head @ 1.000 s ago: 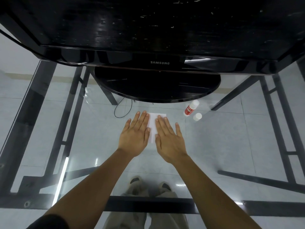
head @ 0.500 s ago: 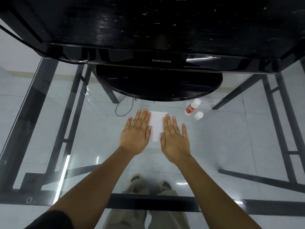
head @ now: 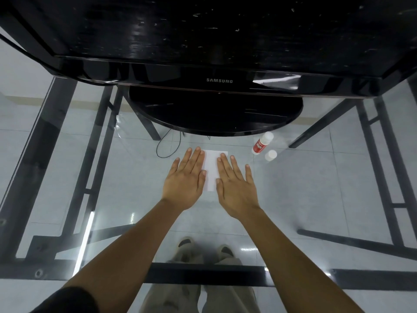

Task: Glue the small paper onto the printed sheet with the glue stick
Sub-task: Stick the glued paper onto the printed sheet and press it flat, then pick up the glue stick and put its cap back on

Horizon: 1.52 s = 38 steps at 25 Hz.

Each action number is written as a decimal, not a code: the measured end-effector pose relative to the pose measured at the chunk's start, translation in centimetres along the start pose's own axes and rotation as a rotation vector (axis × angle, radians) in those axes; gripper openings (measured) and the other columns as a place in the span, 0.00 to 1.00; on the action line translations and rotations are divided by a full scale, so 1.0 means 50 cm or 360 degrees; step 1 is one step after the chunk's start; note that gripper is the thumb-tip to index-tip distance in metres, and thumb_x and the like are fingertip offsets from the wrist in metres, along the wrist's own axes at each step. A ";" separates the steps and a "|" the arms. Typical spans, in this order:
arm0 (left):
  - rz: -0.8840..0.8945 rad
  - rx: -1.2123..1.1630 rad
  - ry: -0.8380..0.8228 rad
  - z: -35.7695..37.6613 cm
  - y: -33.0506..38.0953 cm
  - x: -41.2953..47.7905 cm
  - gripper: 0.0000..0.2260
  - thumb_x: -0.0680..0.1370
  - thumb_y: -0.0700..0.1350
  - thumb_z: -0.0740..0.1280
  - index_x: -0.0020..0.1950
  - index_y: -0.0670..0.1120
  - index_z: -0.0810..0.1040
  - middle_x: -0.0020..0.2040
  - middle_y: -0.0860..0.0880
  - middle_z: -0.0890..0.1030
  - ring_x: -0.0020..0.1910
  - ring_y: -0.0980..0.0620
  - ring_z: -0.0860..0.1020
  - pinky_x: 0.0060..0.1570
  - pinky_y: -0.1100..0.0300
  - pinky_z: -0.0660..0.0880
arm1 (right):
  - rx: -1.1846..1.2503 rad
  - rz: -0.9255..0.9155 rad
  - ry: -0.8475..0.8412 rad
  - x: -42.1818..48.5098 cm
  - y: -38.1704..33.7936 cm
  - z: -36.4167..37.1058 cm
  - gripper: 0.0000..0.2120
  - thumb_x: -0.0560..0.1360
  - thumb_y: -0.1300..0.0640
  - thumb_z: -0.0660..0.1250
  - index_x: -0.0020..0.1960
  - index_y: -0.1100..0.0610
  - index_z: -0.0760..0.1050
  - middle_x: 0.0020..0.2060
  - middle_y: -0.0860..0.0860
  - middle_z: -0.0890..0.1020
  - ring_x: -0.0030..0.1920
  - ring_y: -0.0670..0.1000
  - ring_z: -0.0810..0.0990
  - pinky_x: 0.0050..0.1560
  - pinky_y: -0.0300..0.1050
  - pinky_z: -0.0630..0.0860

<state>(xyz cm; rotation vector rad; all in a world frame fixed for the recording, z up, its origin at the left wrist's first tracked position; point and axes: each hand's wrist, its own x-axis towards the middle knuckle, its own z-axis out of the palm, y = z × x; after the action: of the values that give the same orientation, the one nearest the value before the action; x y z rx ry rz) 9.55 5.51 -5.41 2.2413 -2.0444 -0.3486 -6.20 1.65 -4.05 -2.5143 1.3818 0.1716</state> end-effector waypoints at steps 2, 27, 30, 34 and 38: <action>0.0010 0.0012 -0.0036 0.000 -0.002 0.002 0.24 0.81 0.53 0.41 0.75 0.46 0.43 0.78 0.48 0.49 0.74 0.53 0.41 0.71 0.53 0.42 | -0.0038 -0.0012 -0.0017 0.002 0.007 0.003 0.27 0.80 0.46 0.40 0.74 0.53 0.34 0.76 0.49 0.41 0.75 0.50 0.37 0.69 0.52 0.31; -0.0135 -0.0670 0.0263 -0.067 0.025 0.016 0.22 0.77 0.43 0.64 0.70 0.41 0.65 0.67 0.41 0.72 0.65 0.43 0.70 0.64 0.52 0.68 | 0.0521 0.0188 0.0314 -0.052 0.039 -0.007 0.23 0.80 0.50 0.53 0.73 0.56 0.58 0.73 0.53 0.63 0.73 0.53 0.59 0.72 0.47 0.49; -0.0057 -0.0771 0.0217 -0.080 0.062 0.042 0.22 0.78 0.44 0.62 0.71 0.42 0.64 0.68 0.41 0.72 0.67 0.44 0.69 0.64 0.59 0.63 | 0.0503 0.0497 0.0368 -0.100 0.068 0.006 0.26 0.80 0.47 0.50 0.74 0.56 0.52 0.76 0.53 0.55 0.75 0.54 0.53 0.71 0.45 0.44; 0.0197 -0.0784 0.0087 -0.094 0.136 0.115 0.24 0.77 0.48 0.64 0.71 0.42 0.64 0.69 0.41 0.71 0.68 0.44 0.69 0.66 0.54 0.64 | 0.0318 0.0660 0.0228 -0.115 0.078 0.023 0.29 0.79 0.44 0.42 0.75 0.57 0.40 0.76 0.54 0.44 0.75 0.53 0.41 0.71 0.46 0.37; 0.0242 -0.0896 -0.0016 -0.098 0.191 0.170 0.24 0.74 0.49 0.68 0.68 0.42 0.69 0.64 0.41 0.76 0.62 0.44 0.74 0.60 0.57 0.69 | 0.0210 0.0667 0.0187 -0.107 0.075 0.028 0.30 0.78 0.43 0.38 0.75 0.57 0.38 0.76 0.54 0.42 0.73 0.51 0.35 0.70 0.47 0.34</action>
<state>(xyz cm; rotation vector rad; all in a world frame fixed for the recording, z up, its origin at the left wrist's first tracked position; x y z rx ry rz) 2.04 -4.30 0.48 1.7402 -1.8074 -0.8036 -12.20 4.49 -4.81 -2.1313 1.8887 0.0106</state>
